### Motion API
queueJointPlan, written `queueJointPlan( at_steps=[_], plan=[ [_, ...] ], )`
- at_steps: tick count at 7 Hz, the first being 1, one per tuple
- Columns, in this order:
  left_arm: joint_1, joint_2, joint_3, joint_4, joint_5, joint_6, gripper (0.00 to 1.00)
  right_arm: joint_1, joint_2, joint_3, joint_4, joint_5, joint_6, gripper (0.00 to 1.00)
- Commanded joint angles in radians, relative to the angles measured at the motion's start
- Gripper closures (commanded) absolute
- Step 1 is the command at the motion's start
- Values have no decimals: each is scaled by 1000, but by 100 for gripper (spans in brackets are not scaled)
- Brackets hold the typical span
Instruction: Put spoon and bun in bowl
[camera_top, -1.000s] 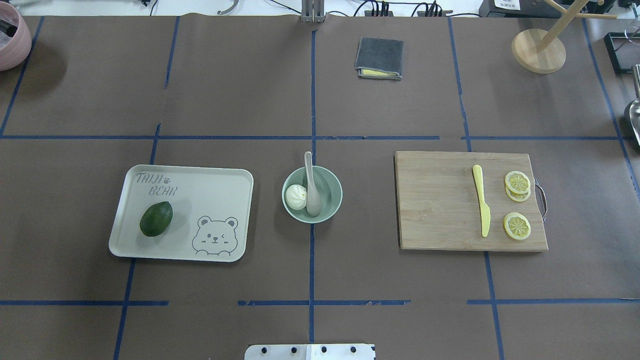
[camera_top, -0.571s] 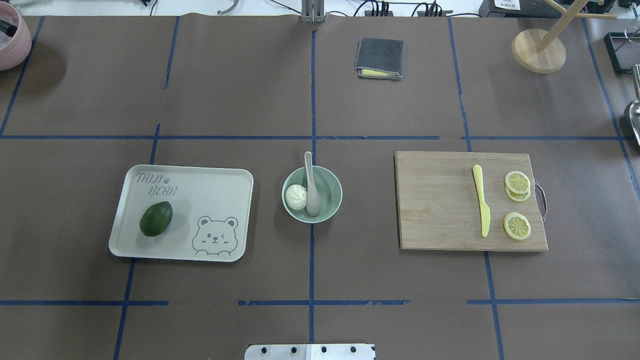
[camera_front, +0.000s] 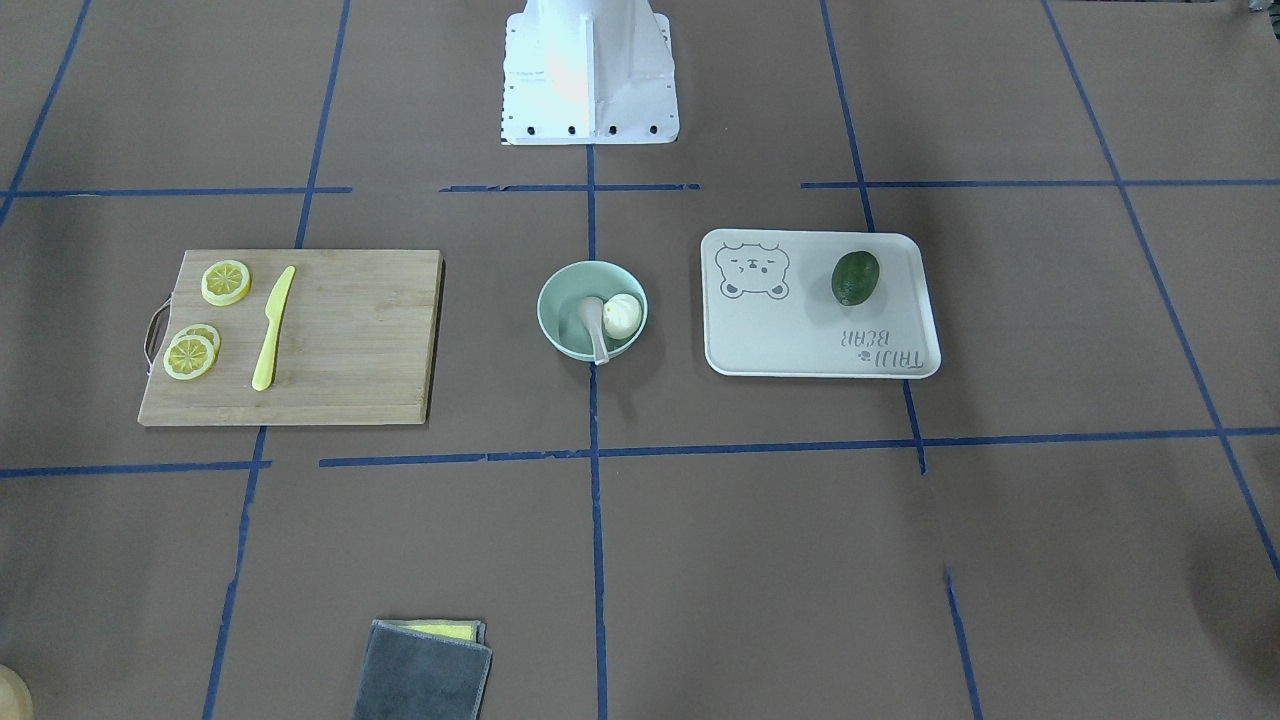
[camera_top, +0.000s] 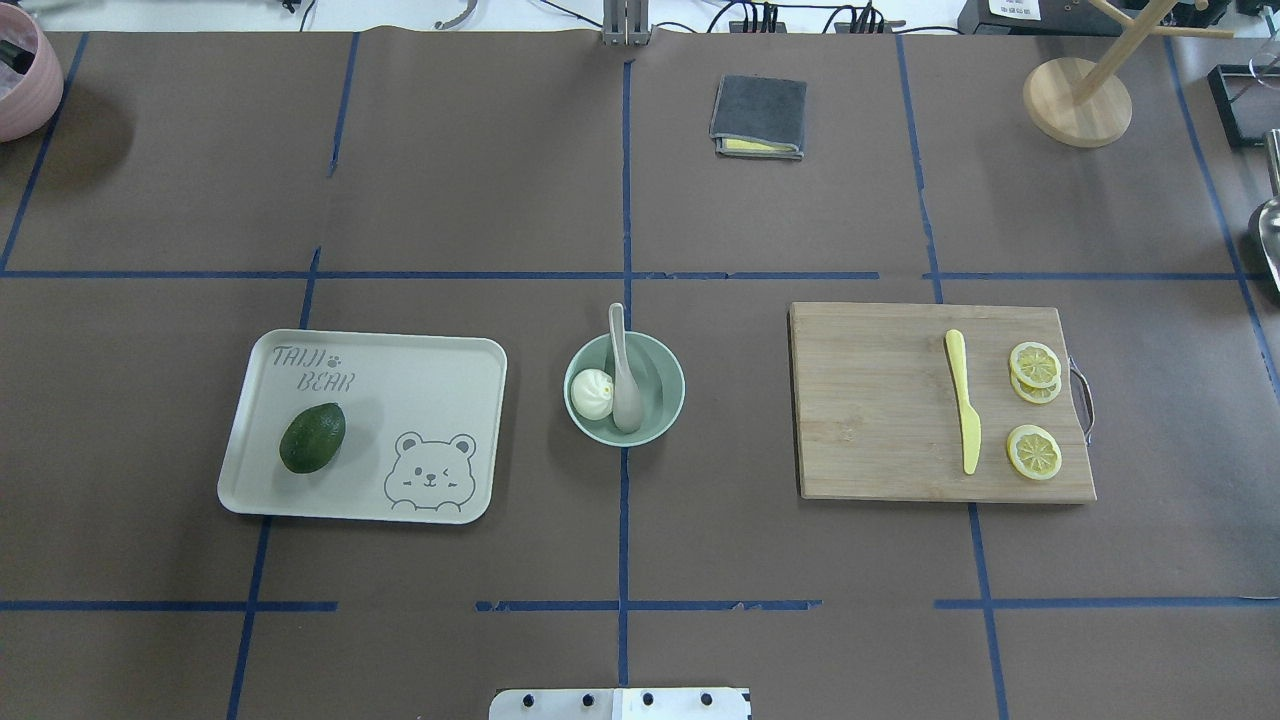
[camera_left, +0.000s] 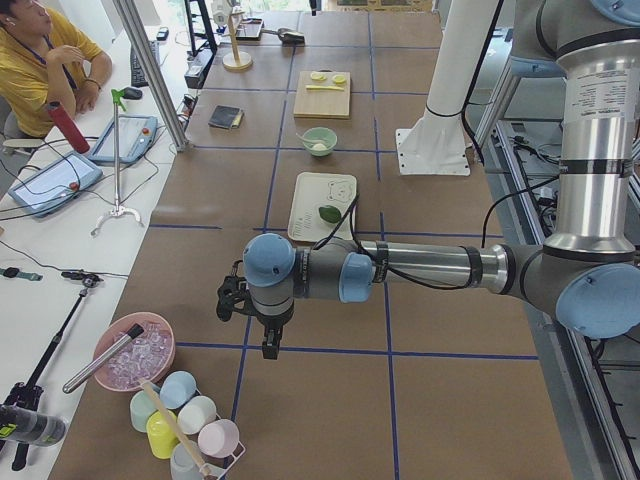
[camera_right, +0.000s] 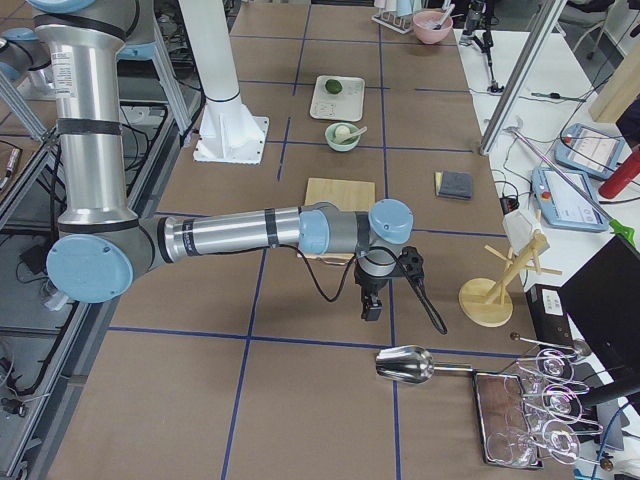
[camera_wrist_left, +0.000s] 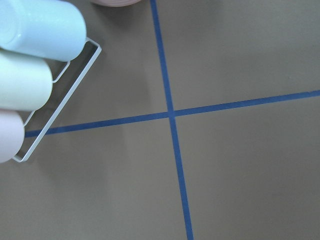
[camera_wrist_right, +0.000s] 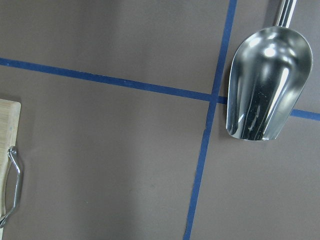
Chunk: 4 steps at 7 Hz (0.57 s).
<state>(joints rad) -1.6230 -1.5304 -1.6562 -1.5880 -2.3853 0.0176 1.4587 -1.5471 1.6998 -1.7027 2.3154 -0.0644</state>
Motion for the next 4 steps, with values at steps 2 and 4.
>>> queueJointPlan(
  at_steps=[2,4],
  plan=[
    [2,7,9,-48,0,-27,0,0,1,1,0,1,0,0],
    [5,-4,-2,-101,-2,-28,0,0,2,1,2,1,0,0]
  ],
)
